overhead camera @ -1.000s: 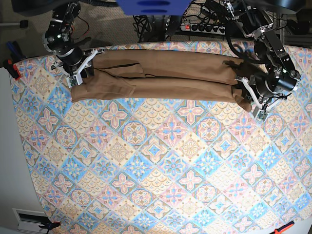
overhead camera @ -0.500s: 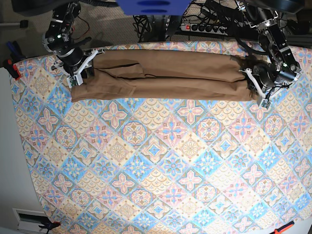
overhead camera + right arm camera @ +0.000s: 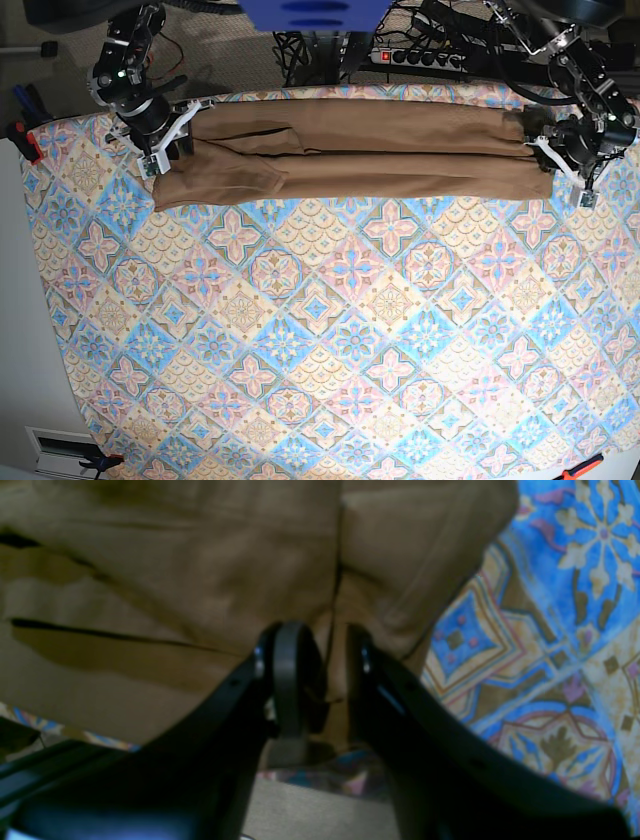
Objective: Layout the t-shirt on the table in an organized manner, then fold the t-shirt properly
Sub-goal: 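Pull the folded strip taut between both grippers to straighten it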
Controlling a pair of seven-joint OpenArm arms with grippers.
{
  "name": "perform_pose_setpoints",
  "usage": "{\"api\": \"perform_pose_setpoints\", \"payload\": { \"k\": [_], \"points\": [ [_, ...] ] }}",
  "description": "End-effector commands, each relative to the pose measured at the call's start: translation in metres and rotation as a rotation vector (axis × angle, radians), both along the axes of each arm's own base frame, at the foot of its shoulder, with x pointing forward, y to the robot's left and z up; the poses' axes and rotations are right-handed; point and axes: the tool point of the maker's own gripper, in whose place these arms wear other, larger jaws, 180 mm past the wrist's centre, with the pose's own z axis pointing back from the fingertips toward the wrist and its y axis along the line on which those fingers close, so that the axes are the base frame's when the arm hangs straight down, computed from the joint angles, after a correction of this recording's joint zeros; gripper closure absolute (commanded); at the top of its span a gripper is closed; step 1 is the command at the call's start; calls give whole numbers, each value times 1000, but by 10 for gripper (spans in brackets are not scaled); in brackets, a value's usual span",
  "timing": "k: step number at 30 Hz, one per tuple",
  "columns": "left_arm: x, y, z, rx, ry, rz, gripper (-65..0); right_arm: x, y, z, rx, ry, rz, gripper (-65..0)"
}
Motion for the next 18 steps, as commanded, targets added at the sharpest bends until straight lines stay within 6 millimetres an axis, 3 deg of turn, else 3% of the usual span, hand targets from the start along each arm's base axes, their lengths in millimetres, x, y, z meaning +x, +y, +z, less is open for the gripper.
{"api": "perform_pose_setpoints", "payload": {
  "k": [1, 10, 18],
  "points": [
    [6, 9, 11, 25, -35, 6, -221, 6, 1, 8, 8, -37, 4, -137],
    [-7, 31, 10, 57, -12, 128, -225, 6, 1, 8, 6, -35, 4, -137],
    [-5, 25, 7, 64, 9, 103, -226, 5, 1, 8, 7, -34, 3, -137]
  ]
}}
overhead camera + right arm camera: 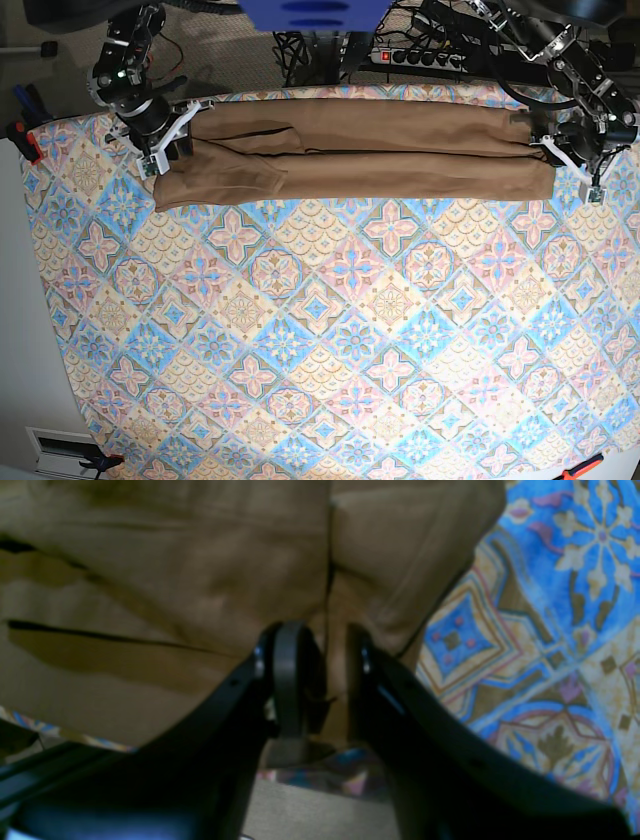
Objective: Layout the t-shirt on the table in an organized manner, then fold the t-shirt properly
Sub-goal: 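Pull the folded strip taut between both grippers to straighten it, then grasp the strip's end with the left gripper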
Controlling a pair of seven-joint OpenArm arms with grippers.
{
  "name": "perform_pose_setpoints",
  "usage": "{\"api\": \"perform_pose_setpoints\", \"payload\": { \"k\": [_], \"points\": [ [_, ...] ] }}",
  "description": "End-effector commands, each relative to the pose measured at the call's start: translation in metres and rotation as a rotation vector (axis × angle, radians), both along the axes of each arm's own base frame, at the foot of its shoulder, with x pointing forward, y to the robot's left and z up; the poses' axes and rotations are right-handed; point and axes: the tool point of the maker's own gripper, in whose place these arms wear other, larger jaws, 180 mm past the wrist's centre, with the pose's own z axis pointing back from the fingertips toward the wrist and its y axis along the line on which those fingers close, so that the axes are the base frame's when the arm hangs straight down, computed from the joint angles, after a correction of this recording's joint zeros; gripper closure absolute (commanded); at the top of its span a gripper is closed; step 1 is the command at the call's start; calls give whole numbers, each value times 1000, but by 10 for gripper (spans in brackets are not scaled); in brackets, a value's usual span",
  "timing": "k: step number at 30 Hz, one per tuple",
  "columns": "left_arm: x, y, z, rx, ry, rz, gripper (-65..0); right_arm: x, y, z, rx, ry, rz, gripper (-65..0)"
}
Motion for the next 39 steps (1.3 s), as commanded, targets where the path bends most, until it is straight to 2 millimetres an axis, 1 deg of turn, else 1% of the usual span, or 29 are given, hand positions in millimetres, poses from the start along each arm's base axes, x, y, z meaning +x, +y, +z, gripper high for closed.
{"api": "perform_pose_setpoints", "payload": {
  "k": [1, 2, 3, 6, 7, 8, 10, 13, 16, 17, 19, 21, 24, 26, 29, 36, 39],
  "points": [
    [6, 6, 11, 27, -30, -3, -228, 6, 1, 8, 8, -36, 4, -137],
    [6, 6, 11, 26, -30, -3, -236, 6, 1, 8, 8, -36, 4, -137],
    [6, 6, 11, 26, -30, -3, -260, 6, 1, 8, 8, -36, 4, -137],
    [7, 5, 12, 10, -46, -8, -380, 6, 1, 8, 8, -38, 4, -139],
    [7, 5, 13, 5, -53, -6, -410, 6, 1, 8, 8, -38, 4, -139],
    [4, 9, 14, 6, -58, 14, -426, 6, 1, 8, 8, -38, 4, -139],
    [2, 14, 16, 7, -70, 37, -418, 6, 2, 8, 9, -38, 5, -139],
    [3, 13, 17, -2, -82, 38, -388, 6, 2, 8, 9, -38, 5, -139],
    [-1, 14, 14, -18, -80, 55, -383, 6, 2, 8, 9, -38, 5, -138],
    [-4, 16, 12, -26, -75, 70, -382, 6, 2, 8, 9, -38, 5, -138],
    [-9, 17, 0, -68, -69, 107, -383, 6, 2, 8, 9, -38, 5, -137],
    [-10, 16, -10, -103, -76, 123, -383, 6, 2, 8, 9, -39, 5, -137],
    [-3, 10, -18, -171, -142, 132, -383, 6, 2, 8, 9, -38, 5, -137],
    [-7, 6, -22, -210, -159, 134, -383, 6, 2, 8, 9, -38, 5, -137],
    [-4, -1, -25, -268, -202, 142, -383, 6, 2, 8, 9, -38, 5, -137],
    [-6, -10, -36, -341, -203, 158, -378, 5, 2, 8, 8, -35, 5, -137],
    [3, -27, -44, -367, -193, 107, -377, 5, 2, 7, 8, -33, 5, -137]
  ]
}}
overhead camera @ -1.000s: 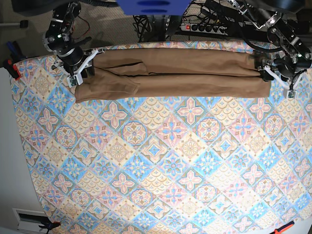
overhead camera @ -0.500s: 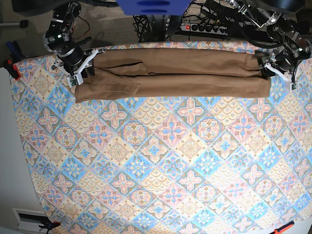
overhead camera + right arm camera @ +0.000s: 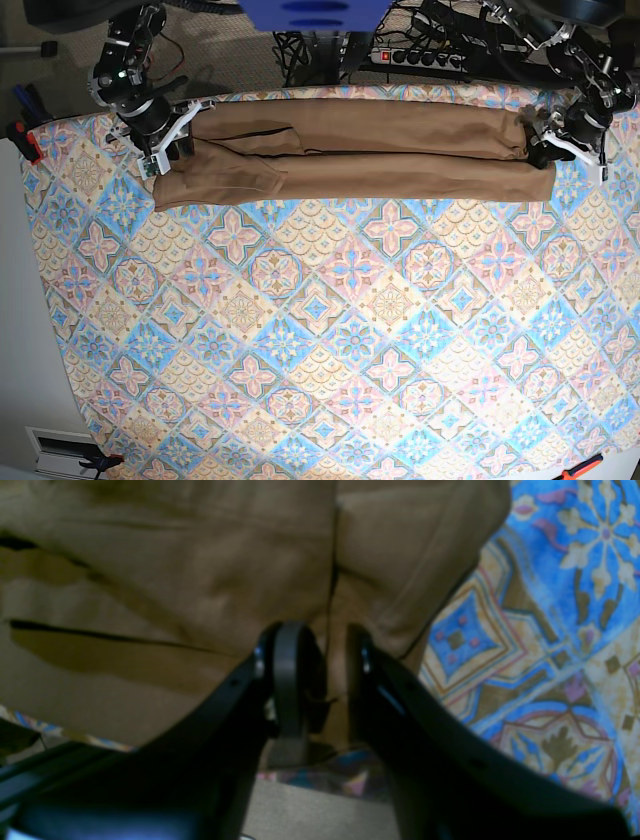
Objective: Layout the t-shirt on the table in an organized manner, then fold the t-shirt properly
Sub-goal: 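Grasp the strip's end with the left gripper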
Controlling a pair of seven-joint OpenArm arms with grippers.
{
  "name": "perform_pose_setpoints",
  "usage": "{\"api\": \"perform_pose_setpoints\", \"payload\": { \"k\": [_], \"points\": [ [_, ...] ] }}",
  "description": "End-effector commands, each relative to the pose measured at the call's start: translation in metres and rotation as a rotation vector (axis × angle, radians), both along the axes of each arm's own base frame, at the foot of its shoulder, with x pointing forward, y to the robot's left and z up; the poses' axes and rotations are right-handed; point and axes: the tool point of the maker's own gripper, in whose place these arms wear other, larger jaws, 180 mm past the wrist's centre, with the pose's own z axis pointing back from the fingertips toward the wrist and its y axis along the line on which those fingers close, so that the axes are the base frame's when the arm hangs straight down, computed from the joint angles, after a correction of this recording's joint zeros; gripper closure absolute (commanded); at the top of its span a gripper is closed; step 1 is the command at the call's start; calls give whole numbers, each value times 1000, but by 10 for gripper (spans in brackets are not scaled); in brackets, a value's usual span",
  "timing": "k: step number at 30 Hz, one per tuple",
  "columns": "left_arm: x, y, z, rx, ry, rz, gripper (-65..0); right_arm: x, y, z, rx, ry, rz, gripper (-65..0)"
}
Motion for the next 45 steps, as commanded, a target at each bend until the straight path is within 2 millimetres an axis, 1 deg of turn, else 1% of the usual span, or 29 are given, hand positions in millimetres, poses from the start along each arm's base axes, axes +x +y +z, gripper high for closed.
{"api": "perform_pose_setpoints", "payload": {
  "k": [1, 4, 8, 12, 15, 17, 18, 20, 23, 29, 33, 35, 41, 45],
  "points": [
    [-1, -13, -8, -14, 32, -43, -377, 5, 1, 8, 6, -34, 5, -137],
    [5, -32, -13, -26, 22, -100, -376, 4, 1, 7, 6, -33, 5, -137],
    [7, -45, -17, -41, 31, -135, -376, 4, 1, 7, 6, -33, 5, -137],
    [6, -53, -21, -42, 47, -161, -375, 4, 1, 7, 6, -31, 5, -137],
    [-6, -54, -26, -45, 71, -165, -366, 4, 1, 7, 6, -33, 5, -137],
    [-6, -60, -28, -47, 79, -186, -314, 5, 1, 8, 6, -34, 5, -137],
    [-7, -63, -30, -51, 86, -197, -275, 5, 1, 8, 6, -34, 5, -137],
    [-15, -67, -35, -45, 117, -220, -163, 5, 1, 8, 6, -34, 5, -137],
    [-20, -64, -40, -18, 155, -232, -6, 6, 1, 8, 6, -36, 5, -137],
    [-19, -62, -42, 3, 167, -236, 0, 6, 1, 8, 6, -36, 5, -137],
    [-15, -62, -34, 24, 154, -249, 0, 6, 1, 8, 6, -36, 5, -137],
    [-14, -68, -27, 42, 156, -267, 0, 6, 1, 8, 6, -36, 5, -137],
    [-2, -90, 15, 130, 75, -309, 0, 6, 1, 8, 6, -36, 5, -137],
    [0, -99, 31, 213, 66, -303, 0, 6, 1, 8, 6, -36, 5, -137]
  ]
}}
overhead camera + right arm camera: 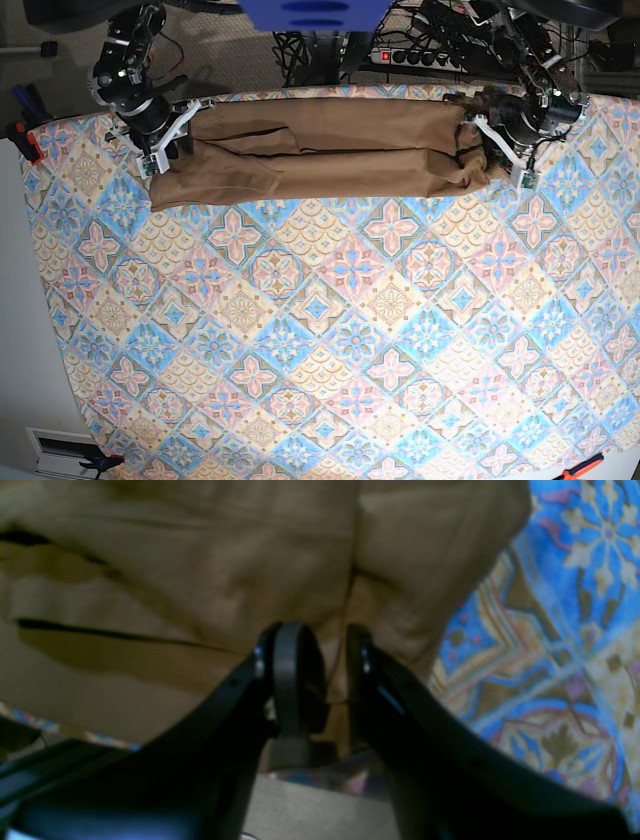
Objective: Layout the t-shirt on the table in an organized manner, then fold the t-shirt properly
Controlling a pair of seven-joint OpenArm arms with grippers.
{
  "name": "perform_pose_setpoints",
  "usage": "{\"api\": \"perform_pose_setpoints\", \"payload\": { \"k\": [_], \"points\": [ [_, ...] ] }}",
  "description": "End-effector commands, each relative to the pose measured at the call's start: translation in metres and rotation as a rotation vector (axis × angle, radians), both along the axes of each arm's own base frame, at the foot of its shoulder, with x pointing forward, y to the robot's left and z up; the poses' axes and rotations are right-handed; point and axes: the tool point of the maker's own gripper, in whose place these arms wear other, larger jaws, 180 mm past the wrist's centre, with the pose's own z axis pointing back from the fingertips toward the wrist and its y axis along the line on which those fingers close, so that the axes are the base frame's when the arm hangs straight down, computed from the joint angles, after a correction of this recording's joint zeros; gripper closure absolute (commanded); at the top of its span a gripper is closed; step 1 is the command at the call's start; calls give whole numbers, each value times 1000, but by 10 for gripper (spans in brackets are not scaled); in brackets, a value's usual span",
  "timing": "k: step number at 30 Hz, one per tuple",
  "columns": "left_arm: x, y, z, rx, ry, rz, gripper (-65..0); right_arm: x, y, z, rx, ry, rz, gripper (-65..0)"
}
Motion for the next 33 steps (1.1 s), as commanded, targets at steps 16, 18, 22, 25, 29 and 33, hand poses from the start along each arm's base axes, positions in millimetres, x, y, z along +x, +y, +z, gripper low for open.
{"api": "perform_pose_setpoints", "payload": {
  "k": [16, 18, 22, 25, 29, 33],
  "points": [
    [7, 55, 43, 170, -55, 93, 0, 6, 1, 9, 10, -42, 7, -137],
    [4, 61, 44, 188, -31, 89, 0, 6, 1, 9, 10, -41, 7, -137],
    [5, 61, 44, 191, -33, 85, 0, 6, 1, 8, 9, -38, 7, -137],
    [6, 57, 43, 185, -30, 79, 0, 6, 2, 8, 11, -37, 8, -137],
    [15, 35, 38, 172, -22, -3, 0, 7, 16, 7, 32, -35, 37, -137],
    [18, 19, 34, 138, -24, -22, 0, 8, 24, 6, 44, -36, 57, -137]
  ]
}}
